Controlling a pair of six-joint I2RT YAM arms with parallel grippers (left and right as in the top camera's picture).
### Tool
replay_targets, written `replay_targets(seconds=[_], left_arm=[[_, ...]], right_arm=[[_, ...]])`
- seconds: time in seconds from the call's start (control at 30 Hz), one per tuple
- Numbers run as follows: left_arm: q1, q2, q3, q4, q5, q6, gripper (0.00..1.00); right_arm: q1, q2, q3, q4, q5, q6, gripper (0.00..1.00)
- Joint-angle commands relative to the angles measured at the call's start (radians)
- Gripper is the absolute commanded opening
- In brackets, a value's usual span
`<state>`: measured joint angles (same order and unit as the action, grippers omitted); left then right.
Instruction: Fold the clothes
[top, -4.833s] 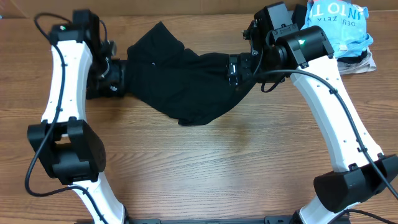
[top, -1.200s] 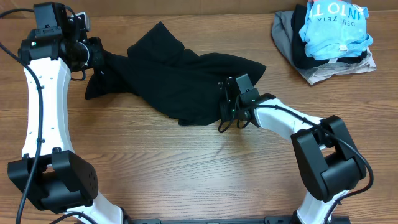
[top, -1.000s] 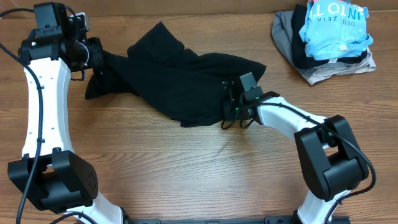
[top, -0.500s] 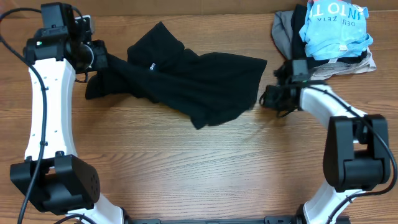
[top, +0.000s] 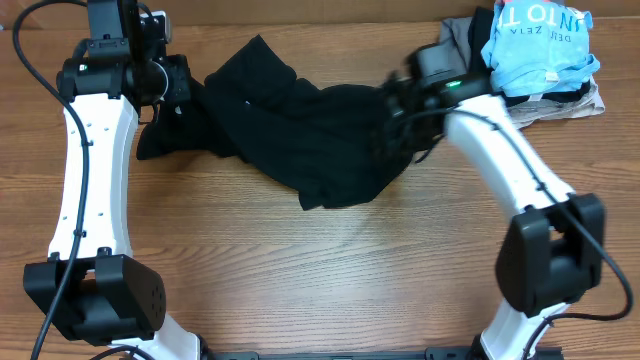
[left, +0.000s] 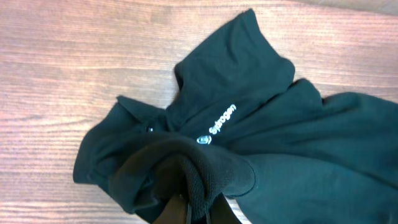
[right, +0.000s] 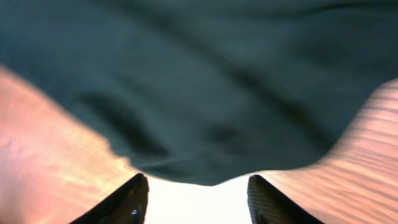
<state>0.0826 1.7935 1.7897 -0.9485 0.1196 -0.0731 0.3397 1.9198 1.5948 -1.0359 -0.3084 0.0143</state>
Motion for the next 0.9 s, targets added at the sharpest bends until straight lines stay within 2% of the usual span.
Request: replay_targets(seconds=[0.0,0.1,0.3,0.53,0.87], left_arm=[[0.003,-0.034,0.020,0.016,0.004,-0.010,0.04],[0.003,-0.034,0.020,0.018,0.004,-0.010,0.04],[0.003,-0.034,0.020,0.014,0.004,-0.010,0.04],[0.003,-0.034,0.020,-0.002,0.004,-0.010,0.04],[0.003,-0.034,0.020,-0.020,0.000,-0.009,0.04]], right_arm=[[0.100,-0.012,-0.026,0.024,0.035,-0.010,0.61],[0.183,0.019,-0.044,0.053,0.126,0.012,0.69],[0.295,0.126,-0.047,0.066,0.276,-0.020,0.91],[0.328,0.237,-0.048,0.066,0.278,-0.018,0.92],[0.306,0.246,-0.048,0.087,0.266,-0.015,0.89]])
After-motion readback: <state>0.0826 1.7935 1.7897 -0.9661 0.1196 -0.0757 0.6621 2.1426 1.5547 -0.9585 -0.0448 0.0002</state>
